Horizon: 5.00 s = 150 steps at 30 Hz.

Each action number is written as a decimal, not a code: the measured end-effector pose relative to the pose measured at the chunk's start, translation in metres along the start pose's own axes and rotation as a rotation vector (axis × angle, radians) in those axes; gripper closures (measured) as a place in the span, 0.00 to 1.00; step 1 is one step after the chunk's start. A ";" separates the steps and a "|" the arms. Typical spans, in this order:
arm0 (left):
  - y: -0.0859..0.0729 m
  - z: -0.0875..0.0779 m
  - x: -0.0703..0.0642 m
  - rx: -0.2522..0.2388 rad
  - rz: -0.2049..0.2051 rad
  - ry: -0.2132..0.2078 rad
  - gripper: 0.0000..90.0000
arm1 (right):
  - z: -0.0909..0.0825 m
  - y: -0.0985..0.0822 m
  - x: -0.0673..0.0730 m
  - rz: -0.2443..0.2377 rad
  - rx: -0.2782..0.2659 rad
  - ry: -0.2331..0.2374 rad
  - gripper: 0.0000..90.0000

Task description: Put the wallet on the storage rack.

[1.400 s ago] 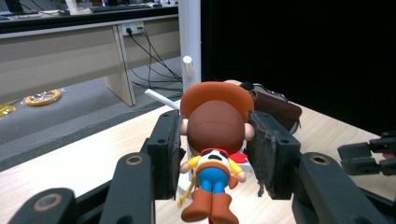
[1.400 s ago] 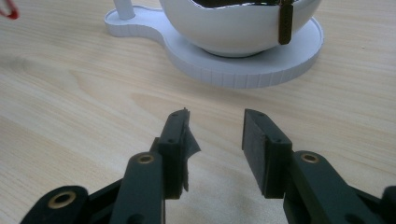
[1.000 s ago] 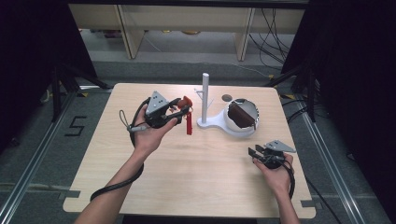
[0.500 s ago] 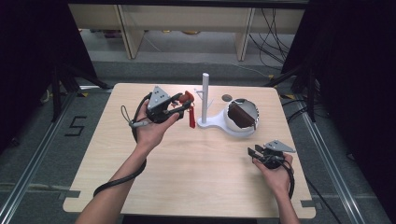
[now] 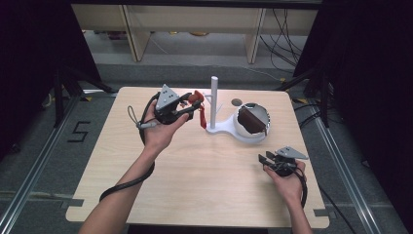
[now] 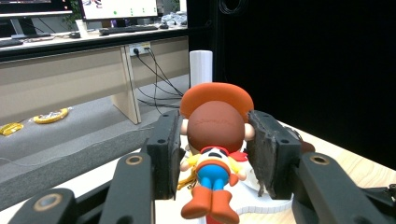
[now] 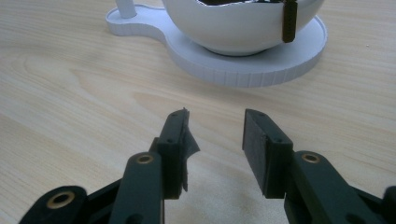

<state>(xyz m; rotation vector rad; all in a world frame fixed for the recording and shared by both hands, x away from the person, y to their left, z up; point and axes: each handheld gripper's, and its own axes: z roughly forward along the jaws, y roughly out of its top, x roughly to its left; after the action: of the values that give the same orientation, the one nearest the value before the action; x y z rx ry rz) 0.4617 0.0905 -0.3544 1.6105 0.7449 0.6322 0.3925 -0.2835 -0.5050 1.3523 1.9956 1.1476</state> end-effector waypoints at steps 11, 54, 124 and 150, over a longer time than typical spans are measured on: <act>0.004 0.003 0.002 -0.013 -0.002 0.012 0.61 | 0.001 0.000 0.000 -0.001 -0.004 0.000 0.68; 0.014 0.020 -0.001 -0.015 0.007 0.001 0.61 | -0.001 -0.002 0.001 0.033 0.019 -0.001 0.68; -0.028 0.020 -0.021 0.035 0.016 -0.050 0.61 | 0.000 -0.004 0.003 0.038 0.029 0.000 0.67; -0.055 0.033 -0.015 0.181 0.004 -0.040 0.60 | 0.000 -0.002 0.002 0.007 0.010 0.004 0.67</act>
<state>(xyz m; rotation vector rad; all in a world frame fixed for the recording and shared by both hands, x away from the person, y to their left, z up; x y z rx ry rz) 0.4699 0.0640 -0.4141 1.7851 0.7873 0.5459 0.3904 -0.2823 -0.5063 1.3637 2.0043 1.1454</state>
